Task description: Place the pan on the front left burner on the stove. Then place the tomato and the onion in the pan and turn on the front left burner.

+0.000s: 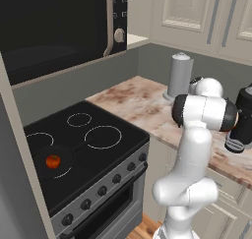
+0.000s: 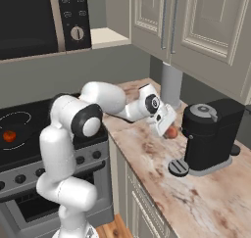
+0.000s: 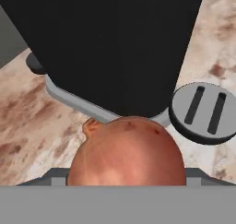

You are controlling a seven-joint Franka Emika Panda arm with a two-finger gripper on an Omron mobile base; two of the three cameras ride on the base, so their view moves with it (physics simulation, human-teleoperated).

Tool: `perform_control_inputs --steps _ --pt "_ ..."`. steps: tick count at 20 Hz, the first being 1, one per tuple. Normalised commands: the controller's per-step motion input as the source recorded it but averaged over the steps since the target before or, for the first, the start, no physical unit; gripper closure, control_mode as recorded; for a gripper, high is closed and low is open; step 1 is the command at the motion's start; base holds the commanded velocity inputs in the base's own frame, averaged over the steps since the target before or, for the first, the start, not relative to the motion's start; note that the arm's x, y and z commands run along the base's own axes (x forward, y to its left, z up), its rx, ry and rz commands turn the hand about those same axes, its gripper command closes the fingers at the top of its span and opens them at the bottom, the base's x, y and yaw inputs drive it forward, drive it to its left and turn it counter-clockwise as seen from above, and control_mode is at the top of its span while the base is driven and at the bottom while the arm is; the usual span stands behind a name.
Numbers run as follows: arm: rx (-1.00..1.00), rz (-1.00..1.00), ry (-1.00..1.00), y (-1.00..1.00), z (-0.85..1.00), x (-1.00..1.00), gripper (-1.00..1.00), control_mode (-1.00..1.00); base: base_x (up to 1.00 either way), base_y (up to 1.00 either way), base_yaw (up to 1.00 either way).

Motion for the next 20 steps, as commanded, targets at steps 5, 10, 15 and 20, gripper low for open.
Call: perform_control_inputs --steps 5,10,15,20 --pt "0.09 0.26 0.0 0.28 0.55 -0.51 1.0 -1.0 0.0 0.0 0.0" --pt "0.13 0.31 0.0 0.34 0.59 -0.39 1.0 -1.0 0.0 0.0 0.0" --pt "0.11 0.37 0.0 0.35 0.57 -0.23 1.0 -1.0 0.0 0.0 0.0" --pt "0.11 0.41 0.0 0.25 0.45 -0.11 1.0 -1.0 0.0 0.0 0.0"
